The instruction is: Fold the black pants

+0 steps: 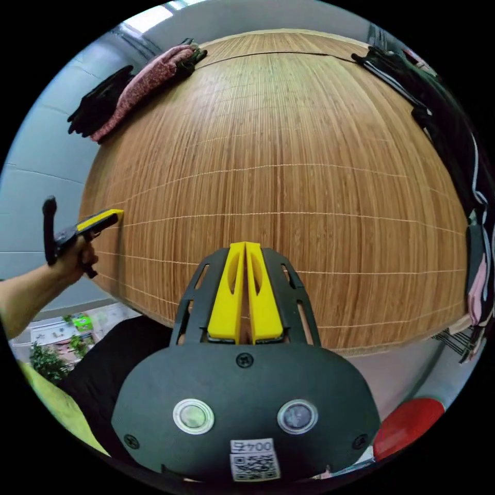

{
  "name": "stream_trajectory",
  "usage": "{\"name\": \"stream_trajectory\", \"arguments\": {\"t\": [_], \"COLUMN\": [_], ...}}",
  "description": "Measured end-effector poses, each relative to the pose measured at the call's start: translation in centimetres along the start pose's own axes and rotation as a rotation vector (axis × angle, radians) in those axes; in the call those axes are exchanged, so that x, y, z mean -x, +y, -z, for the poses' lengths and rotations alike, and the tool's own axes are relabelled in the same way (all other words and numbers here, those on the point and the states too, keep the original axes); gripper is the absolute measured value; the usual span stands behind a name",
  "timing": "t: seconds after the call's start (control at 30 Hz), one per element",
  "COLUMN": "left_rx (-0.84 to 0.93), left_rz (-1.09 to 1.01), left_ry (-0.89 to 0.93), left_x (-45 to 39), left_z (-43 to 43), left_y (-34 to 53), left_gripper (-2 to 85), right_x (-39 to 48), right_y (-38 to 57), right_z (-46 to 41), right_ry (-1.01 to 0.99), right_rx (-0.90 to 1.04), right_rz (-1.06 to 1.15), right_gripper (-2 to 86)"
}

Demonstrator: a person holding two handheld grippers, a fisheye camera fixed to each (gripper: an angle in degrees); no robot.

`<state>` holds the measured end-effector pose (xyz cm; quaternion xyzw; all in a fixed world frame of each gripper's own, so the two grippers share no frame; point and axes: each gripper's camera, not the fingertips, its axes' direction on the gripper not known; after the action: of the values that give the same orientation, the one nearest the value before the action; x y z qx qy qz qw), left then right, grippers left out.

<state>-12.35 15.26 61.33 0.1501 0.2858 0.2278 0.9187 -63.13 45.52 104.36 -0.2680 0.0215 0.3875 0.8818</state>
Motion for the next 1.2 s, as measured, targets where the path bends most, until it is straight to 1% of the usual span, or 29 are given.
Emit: {"name": "stream_trajectory", "arguments": {"t": [0.03, 0.07, 0.13, 0.2, 0.27, 0.37, 0.5, 0.73, 0.8, 0.93, 1.07, 1.13, 1.2], "left_rx": [-0.002, -0.005, -0.003, 0.012, 0.024, 0.03, 0.049, 0.059, 0.04, -0.013, -0.065, -0.096, -0.166], "left_rz": [0.025, 0.05, 0.05, 0.102, 0.127, 0.107, 0.114, 0.096, 0.083, 0.093, 0.201, 0.256, 0.278], "left_ry": [0.01, 0.012, -0.013, -0.008, 0.002, 0.01, 0.108, 0.258, 0.289, 0.352, 0.485, 0.552, 0.604], "left_x": [0.1, 0.0, -0.5, -0.5, -0.3, 0.0, 2.3, 6.3, 7.4, 9.5, 12.8, 14.2, 15.5], "left_z": [0.2, 0.5, 0.9, 1.4, 1.8, 2.2, 2.5, 2.2, 2.1, 1.7, 0.6, -0.1, -0.7], "left_y": [0.0, 0.0, 0.0, -0.3, -0.4, -0.4, -0.4, 0.3, 1.0, 2.7, 5.1, 6.4, 8.2], "left_gripper": [0.2, 0.2, 0.2, 0.2, 0.2, 0.2, 0.1, 0.1, 0.2, 0.1, 0.1, 0.1, 0.1], "right_x": [-1.7, -2.5, -5.3, -6.4, -6.7, -7.0, -7.7, -8.3, -8.5, -9.4, -12.0, -14.3, -16.2], "right_y": [0.0, 0.0, -0.1, 0.0, 0.3, 0.7, 1.1, 0.3, -0.2, -1.2, -2.0, -2.7, -3.7], "right_z": [-0.2, -0.4, -1.3, -1.9, -2.3, -3.0, -4.2, -6.3, -6.8, -8.1, -9.3, -10.3, -10.9], "right_ry": [-0.086, -0.13, -0.269, -0.307, -0.302, -0.277, -0.271, -0.196, -0.175, -0.143, -0.217, -0.297, -0.365], "right_rx": [0.001, 0.003, 0.016, 0.009, -0.011, -0.049, -0.096, -0.142, -0.147, -0.17, -0.199, -0.204, -0.194], "right_rz": [-0.011, -0.02, -0.07, -0.086, -0.093, -0.148, -0.26, -0.34, -0.352, -0.305, -0.281, -0.251, -0.218], "right_gripper": [-0.7, -0.7, -0.8, -0.8, -0.8, -0.8, -0.8, -0.9, -0.9, -0.8, -0.8, -0.8, -0.8]}}
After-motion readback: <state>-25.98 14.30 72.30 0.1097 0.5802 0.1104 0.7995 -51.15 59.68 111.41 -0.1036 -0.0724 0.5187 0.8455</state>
